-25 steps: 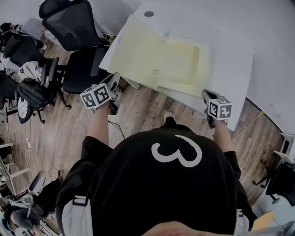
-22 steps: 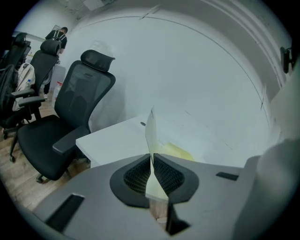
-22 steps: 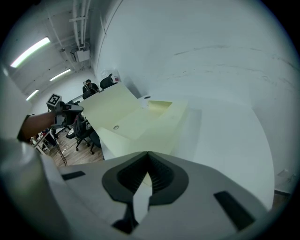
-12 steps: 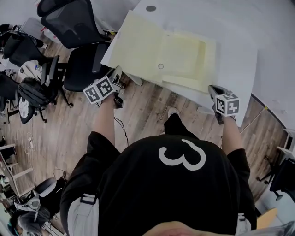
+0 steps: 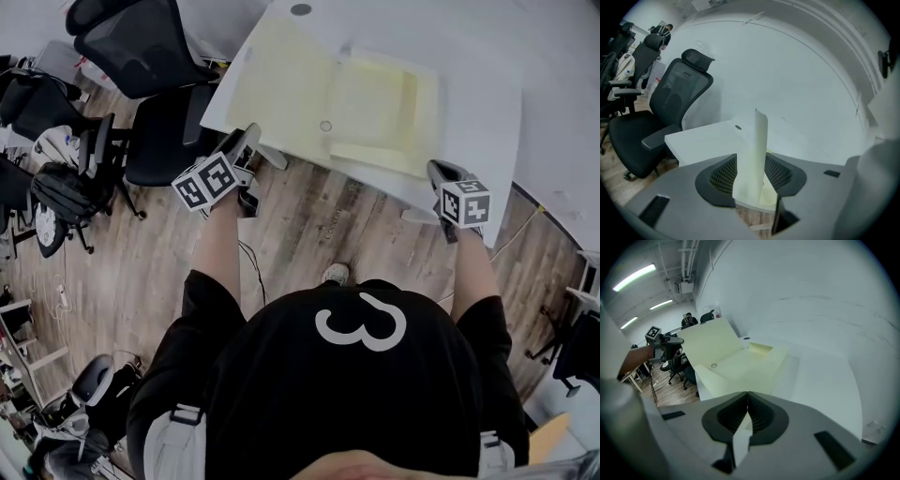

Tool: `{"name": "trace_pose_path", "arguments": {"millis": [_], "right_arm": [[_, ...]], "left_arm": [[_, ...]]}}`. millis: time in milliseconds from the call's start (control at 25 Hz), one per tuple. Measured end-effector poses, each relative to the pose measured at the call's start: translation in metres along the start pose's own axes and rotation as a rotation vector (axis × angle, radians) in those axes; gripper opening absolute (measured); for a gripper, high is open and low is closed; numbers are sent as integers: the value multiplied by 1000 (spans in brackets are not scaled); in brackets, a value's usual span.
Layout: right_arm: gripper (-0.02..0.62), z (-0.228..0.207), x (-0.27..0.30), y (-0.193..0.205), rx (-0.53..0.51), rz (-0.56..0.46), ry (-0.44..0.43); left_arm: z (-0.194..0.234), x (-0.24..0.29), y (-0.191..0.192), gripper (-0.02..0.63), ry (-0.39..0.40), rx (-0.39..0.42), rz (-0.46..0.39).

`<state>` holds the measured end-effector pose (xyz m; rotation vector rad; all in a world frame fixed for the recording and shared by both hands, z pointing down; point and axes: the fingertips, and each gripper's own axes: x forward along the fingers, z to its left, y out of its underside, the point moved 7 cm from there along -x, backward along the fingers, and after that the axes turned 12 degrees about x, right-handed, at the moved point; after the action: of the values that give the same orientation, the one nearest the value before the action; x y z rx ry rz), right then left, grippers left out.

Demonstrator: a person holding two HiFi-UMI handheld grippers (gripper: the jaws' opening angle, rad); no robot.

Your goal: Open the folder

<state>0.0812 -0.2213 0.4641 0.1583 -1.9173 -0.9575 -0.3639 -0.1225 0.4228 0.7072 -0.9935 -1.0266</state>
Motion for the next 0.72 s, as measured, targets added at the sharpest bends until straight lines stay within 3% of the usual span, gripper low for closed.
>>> {"name": "trace_pose_path", "arguments": {"millis": [240, 400, 720], "right_arm": [[26, 7, -33, -14, 11, -148, -30], [26, 15, -64, 3, 37, -209, -91], [25, 52, -150, 50, 21, -262, -322]], "left_arm": [[-25, -2, 11, 182, 61, 18, -11], [-51, -18, 25, 190, 93, 33, -15], [-134, -79, 58, 190, 213, 97, 22]]}}
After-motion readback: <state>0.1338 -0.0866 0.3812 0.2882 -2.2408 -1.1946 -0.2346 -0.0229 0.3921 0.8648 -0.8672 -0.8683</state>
